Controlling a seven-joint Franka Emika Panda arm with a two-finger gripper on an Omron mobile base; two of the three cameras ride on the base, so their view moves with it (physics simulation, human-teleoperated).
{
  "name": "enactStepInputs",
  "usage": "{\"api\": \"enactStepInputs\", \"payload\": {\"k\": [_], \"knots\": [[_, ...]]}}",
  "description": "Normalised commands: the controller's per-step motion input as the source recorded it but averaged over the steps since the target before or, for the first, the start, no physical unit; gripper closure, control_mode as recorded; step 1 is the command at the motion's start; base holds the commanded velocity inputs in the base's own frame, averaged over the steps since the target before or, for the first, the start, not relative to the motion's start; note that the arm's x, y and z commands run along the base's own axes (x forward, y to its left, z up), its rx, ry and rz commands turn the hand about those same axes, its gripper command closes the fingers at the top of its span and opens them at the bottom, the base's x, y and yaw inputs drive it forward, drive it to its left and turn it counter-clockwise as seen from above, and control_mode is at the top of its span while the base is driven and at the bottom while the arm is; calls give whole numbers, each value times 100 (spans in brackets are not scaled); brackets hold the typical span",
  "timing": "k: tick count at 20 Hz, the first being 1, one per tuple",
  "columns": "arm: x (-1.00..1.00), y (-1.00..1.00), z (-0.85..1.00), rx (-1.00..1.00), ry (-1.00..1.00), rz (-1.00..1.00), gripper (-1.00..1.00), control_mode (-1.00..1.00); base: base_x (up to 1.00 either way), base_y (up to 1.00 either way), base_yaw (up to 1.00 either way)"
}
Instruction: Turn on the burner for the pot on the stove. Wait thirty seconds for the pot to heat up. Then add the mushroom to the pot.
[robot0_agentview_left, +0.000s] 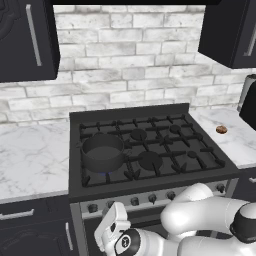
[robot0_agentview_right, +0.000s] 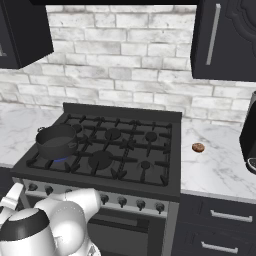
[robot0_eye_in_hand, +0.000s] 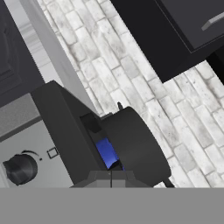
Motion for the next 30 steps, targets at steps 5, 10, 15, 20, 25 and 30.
{"api": "enactStepInputs", "payload": {"k": [5,10,15,20,25,30], "knots": [[0,0,0,0,0,0,100,-100,0,0,0],[0,0,0,0,0,0,100,-100,0,0,0],[0,0,0,0,0,0,100,-100,0,0,0],[0,0,0,0,0,0,100,-100,0,0,0],[0,0,0,0,0,0,100,-100,0,0,0],[0,0,0,0,0,0,100,-100,0,0,0]]}}
